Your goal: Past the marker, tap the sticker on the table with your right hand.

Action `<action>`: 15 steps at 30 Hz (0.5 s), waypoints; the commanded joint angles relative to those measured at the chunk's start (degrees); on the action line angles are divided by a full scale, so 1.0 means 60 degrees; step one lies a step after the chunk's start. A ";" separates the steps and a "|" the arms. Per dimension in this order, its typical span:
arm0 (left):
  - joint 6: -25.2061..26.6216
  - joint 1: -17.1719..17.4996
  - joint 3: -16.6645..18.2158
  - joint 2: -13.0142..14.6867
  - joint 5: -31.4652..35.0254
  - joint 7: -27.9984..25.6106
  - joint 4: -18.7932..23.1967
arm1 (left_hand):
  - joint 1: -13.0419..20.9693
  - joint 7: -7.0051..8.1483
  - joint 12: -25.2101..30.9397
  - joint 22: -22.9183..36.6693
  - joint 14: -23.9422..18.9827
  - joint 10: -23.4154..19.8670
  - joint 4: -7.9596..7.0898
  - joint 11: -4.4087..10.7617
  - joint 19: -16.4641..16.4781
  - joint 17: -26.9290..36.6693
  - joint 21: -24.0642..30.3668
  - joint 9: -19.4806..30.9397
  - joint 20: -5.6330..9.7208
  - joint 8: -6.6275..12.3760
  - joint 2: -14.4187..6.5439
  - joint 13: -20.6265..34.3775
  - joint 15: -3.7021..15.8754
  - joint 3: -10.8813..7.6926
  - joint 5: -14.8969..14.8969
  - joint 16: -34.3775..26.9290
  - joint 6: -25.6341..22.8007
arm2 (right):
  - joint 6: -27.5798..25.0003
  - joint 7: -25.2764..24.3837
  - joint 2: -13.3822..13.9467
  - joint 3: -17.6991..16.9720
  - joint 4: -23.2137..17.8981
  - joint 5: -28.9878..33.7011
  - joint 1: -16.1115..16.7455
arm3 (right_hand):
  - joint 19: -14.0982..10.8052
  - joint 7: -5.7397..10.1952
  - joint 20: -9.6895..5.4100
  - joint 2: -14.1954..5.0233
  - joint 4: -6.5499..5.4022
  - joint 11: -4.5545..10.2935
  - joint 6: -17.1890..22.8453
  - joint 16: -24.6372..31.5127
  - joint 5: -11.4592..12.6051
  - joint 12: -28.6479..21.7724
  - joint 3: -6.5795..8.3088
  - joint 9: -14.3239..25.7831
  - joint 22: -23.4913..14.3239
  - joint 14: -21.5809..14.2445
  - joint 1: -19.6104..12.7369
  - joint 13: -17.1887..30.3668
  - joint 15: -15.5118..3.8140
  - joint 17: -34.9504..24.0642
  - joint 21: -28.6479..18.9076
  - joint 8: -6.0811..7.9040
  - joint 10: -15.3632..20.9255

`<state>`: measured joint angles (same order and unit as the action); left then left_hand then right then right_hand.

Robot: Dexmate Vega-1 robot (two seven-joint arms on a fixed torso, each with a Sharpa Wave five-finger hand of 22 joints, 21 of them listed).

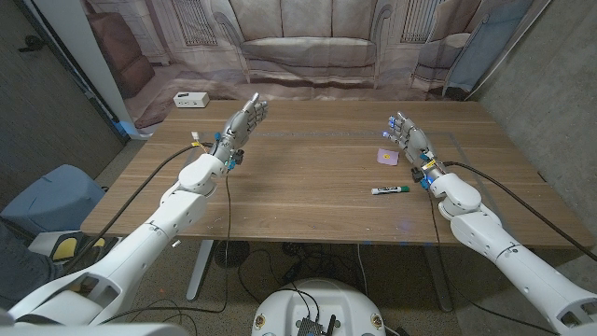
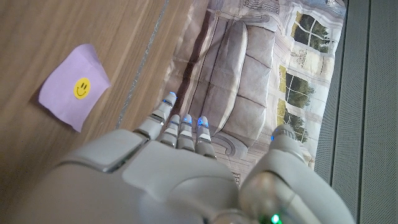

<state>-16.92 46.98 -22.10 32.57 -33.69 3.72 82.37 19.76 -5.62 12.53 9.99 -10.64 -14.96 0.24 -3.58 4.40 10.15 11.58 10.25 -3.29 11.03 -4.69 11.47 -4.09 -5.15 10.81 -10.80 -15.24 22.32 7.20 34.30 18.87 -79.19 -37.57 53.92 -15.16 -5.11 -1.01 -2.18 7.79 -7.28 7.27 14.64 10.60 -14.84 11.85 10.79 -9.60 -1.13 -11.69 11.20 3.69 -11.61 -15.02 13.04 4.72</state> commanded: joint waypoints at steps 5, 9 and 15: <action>0.0330 0.0039 -0.0102 -0.0013 -0.0074 -0.0074 0.0257 | 0.0037 -0.0020 -0.0030 0.0045 -0.0053 -0.0074 0.0076 -0.0023 0.0058 0.0025 -0.0038 0.0019 0.0040 -0.0033 -0.0095 0.0005 -0.0015 -0.0046 -0.0021 -0.0003 -0.0057 | 0.0073 0.1195 -0.0257 0.0042 0.0715 -0.0770 -0.0328 | -0.0094 0.0051 0.0053 0.0093 -0.0057 -0.0038 -0.0005 -0.0028 0.0012 0.0030 -0.0064 0.0012 -0.0016 -0.0038 0.0122 0.0028 0.0028 -0.0046 0.0081 -0.0072 0.0088; 0.0382 0.0191 -0.0030 0.0039 -0.0038 -0.0324 0.0500 | 0.0037 -0.0023 -0.0031 0.0045 -0.0051 -0.0072 0.0082 -0.0009 0.0060 0.0025 -0.0038 0.0019 0.0037 -0.0034 -0.0097 0.0005 -0.0010 -0.0048 -0.0021 -0.0001 -0.0054 | 0.0012 0.1283 -0.0254 0.0030 0.0796 -0.0831 -0.0389 | -0.0089 0.0046 0.0050 0.0118 -0.0079 -0.0044 0.0006 -0.0043 0.0016 0.0050 -0.0093 0.0012 -0.0016 -0.0024 0.0170 0.0028 0.0032 -0.0053 0.0106 -0.0081 0.0076; 0.0493 0.0336 0.0034 0.0132 -0.0019 -0.0521 0.0803 | 0.0036 0.0000 -0.0030 0.0045 -0.0058 -0.0078 0.0091 0.0004 0.0060 0.0025 -0.0039 0.0019 0.0039 -0.0027 -0.0101 0.0005 -0.0017 -0.0051 -0.0021 -0.0004 -0.0070 | -0.0059 0.1398 -0.0247 0.0060 0.0857 -0.0820 -0.0528 | -0.0079 0.0034 0.0065 0.0144 -0.0108 -0.0044 0.0018 -0.0058 0.0025 0.0071 -0.0131 0.0011 -0.0017 -0.0016 0.0234 0.0028 0.0046 -0.0063 0.0144 -0.0094 0.0079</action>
<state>-15.05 47.64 -22.48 32.62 -34.03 2.58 84.52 19.77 -5.62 12.53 9.98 -10.64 -14.95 0.48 -3.58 4.40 10.15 11.58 10.25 -3.30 11.03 -4.69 11.47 -4.09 -5.40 10.81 -10.80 -15.24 22.44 13.66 33.02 19.08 -75.24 -41.74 51.93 -15.47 -5.11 -0.70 -1.35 7.26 -7.48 7.26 14.40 10.60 -14.58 11.31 10.65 -9.60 -1.13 -10.86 11.20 3.69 -11.88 -14.38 12.60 4.92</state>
